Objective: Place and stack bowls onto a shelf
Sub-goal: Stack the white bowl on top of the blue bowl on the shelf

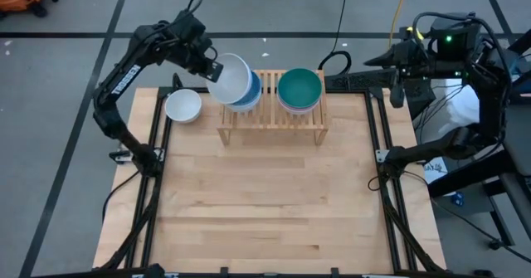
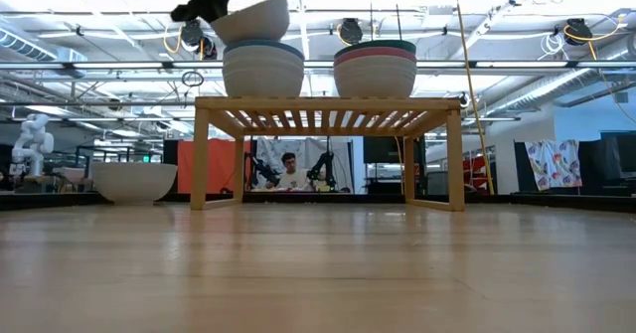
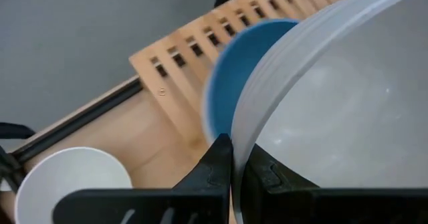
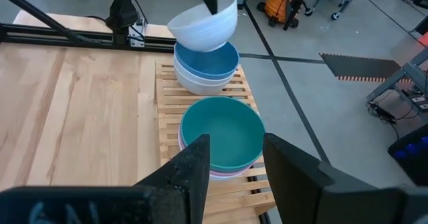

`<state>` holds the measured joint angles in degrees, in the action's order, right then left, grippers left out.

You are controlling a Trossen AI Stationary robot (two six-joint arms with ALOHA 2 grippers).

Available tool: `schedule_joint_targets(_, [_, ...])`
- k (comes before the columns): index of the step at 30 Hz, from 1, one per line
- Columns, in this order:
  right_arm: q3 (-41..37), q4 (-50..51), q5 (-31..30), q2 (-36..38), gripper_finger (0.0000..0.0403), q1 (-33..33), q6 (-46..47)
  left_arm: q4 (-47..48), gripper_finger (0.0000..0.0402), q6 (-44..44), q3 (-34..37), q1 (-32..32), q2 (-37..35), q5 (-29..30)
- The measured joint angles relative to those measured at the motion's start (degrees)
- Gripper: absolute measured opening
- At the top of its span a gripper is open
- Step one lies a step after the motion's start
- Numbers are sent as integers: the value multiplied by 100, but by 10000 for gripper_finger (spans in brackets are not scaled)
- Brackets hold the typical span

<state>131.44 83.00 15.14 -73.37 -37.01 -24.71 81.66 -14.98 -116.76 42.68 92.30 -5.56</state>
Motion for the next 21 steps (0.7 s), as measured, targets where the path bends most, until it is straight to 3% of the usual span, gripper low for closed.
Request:
schedule_joint_targets(16, [0, -4, -39, -96, 134, -2, -148, 252, 6, 719, 4, 185, 646, -113])
schedule_joint_targets(21, [0, -9, -44, -96, 134, 0, -150, 193, 31, 779, 4, 192, 673, -233])
